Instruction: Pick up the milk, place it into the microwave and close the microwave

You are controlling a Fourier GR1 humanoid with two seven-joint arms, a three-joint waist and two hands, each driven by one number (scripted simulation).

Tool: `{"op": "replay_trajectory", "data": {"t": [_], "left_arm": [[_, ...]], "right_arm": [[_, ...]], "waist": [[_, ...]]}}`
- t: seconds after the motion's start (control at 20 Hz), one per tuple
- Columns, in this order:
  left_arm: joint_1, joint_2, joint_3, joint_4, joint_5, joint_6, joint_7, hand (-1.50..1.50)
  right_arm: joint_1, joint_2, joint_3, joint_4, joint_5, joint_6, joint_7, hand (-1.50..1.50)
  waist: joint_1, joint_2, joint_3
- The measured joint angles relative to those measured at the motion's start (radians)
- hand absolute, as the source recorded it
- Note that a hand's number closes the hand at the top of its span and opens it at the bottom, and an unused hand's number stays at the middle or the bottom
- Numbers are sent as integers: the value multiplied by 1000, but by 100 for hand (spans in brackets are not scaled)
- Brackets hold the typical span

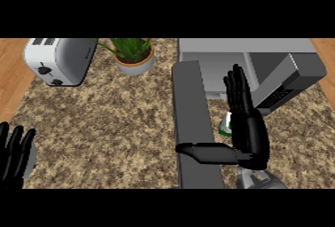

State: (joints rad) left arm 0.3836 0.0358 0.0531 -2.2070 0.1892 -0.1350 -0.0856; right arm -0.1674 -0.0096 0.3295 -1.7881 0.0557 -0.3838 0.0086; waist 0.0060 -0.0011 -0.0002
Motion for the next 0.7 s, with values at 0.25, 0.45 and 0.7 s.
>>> {"op": "replay_trajectory", "data": {"t": [0.25,0.45,0.7], "left_arm": [[33,-15,-16,-22,-12,-7,-6,-150],[48,-15,-5,-12,-8,-27,-26,-150],[54,-7,30,15,15,-62,-56,-150]], "right_arm": [[32,6,-55,94,-51,21,-98,-150],[57,-2,-92,145,-78,22,-145,-150],[86,-5,-150,250,-102,51,-252,-150]], "waist": [[1,-3,-2],[0,-4,-3],[0,-3,-2]]}}
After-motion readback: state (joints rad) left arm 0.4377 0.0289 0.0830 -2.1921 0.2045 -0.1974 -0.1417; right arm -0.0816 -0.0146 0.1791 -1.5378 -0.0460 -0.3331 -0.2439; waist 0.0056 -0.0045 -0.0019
